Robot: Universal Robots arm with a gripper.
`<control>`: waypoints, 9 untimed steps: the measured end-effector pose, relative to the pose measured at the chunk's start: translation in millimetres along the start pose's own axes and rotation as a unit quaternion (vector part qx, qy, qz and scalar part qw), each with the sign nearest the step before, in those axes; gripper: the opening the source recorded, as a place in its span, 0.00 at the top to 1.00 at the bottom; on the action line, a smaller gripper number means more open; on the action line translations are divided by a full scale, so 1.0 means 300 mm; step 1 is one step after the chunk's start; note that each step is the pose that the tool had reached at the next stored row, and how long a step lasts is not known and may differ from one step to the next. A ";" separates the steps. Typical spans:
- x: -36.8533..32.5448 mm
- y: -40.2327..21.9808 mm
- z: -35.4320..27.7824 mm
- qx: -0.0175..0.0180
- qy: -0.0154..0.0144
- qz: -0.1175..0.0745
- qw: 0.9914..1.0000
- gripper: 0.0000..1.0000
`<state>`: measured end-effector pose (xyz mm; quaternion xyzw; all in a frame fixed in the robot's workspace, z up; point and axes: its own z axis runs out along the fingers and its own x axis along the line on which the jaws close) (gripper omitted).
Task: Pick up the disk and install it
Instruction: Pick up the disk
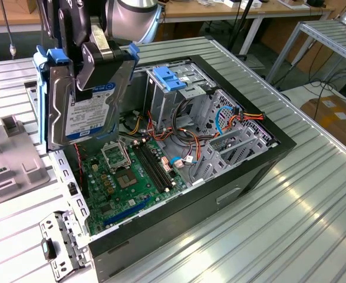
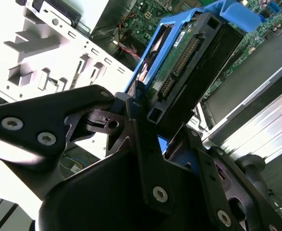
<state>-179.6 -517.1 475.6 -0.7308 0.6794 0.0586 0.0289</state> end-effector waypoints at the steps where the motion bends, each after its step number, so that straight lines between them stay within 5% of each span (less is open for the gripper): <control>1: 0.002 -0.001 0.000 0.000 0.000 0.000 1.000 0.64; 9: 0.022 -0.008 -0.002 0.000 0.000 0.000 1.000 0.64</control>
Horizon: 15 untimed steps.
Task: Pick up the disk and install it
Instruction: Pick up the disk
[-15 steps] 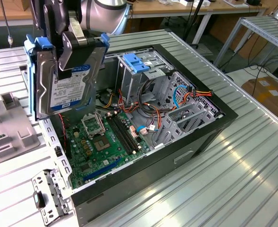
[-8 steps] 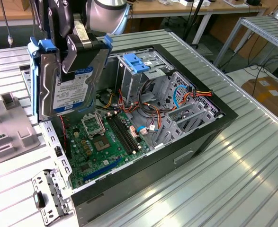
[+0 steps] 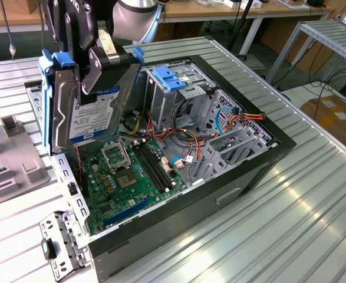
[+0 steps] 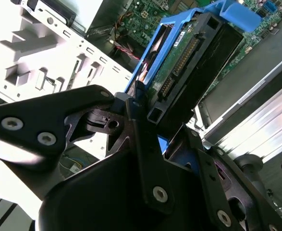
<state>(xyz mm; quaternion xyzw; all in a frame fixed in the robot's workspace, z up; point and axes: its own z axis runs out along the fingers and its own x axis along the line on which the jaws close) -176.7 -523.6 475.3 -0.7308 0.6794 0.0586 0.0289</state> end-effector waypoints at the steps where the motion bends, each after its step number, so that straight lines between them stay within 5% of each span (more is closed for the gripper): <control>1: 0.002 -0.001 0.000 0.000 0.000 0.000 1.000 0.64; 15: 0.038 -0.013 -0.004 0.000 0.000 0.000 1.000 0.64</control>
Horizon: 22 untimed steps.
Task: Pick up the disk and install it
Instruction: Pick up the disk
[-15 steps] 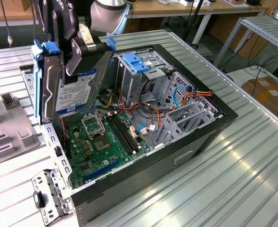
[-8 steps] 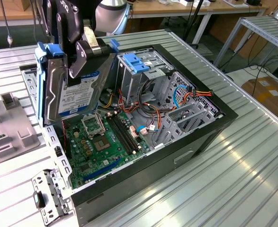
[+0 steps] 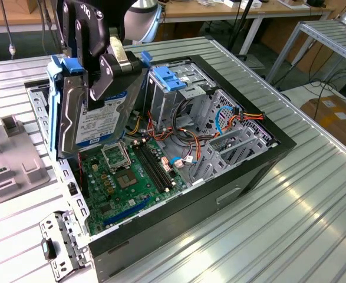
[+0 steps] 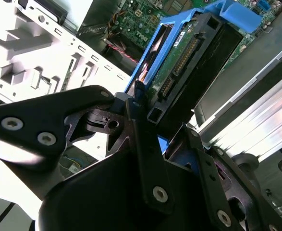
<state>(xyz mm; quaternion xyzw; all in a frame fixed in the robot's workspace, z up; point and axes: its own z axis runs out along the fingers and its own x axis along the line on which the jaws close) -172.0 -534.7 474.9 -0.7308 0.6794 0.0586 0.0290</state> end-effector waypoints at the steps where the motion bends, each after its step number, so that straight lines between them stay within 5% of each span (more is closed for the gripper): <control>1: 0.002 -0.001 0.000 0.000 0.000 0.000 1.000 0.64; 22: 0.054 -0.019 -0.006 0.000 0.000 0.000 1.000 0.64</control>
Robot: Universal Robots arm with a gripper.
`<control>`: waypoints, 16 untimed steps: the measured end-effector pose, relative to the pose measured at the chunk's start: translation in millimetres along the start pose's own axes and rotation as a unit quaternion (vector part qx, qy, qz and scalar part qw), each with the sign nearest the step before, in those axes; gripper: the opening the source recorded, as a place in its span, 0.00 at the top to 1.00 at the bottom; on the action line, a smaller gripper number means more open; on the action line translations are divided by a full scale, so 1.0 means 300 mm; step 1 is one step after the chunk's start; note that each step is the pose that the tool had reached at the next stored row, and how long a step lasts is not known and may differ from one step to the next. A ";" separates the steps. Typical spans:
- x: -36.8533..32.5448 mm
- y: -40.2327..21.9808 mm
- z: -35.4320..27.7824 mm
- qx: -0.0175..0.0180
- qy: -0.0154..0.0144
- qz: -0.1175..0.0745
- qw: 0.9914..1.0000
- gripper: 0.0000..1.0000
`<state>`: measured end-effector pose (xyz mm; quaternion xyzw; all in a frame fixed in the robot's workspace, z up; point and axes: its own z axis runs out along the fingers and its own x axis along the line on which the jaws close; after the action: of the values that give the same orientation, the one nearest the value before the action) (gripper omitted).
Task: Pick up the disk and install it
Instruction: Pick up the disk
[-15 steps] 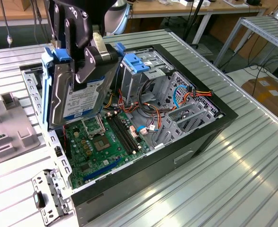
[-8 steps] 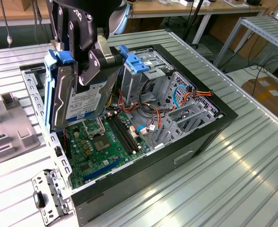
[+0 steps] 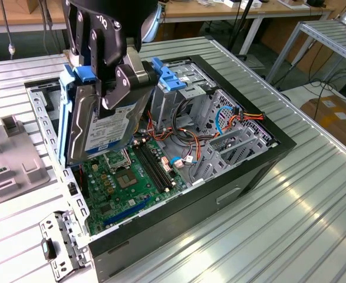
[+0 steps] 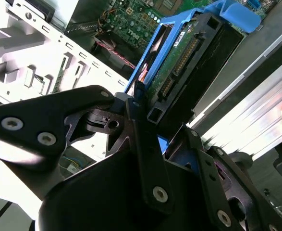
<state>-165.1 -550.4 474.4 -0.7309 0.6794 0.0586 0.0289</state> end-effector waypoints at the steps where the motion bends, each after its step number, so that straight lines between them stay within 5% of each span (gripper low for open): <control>1: 0.002 -0.001 0.000 0.000 0.000 0.000 1.000 0.64; 16: 0.045 -0.022 -0.005 0.000 0.000 0.000 1.000 0.64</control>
<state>-157.6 -563.5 473.9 -0.7308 0.6794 0.0586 0.0289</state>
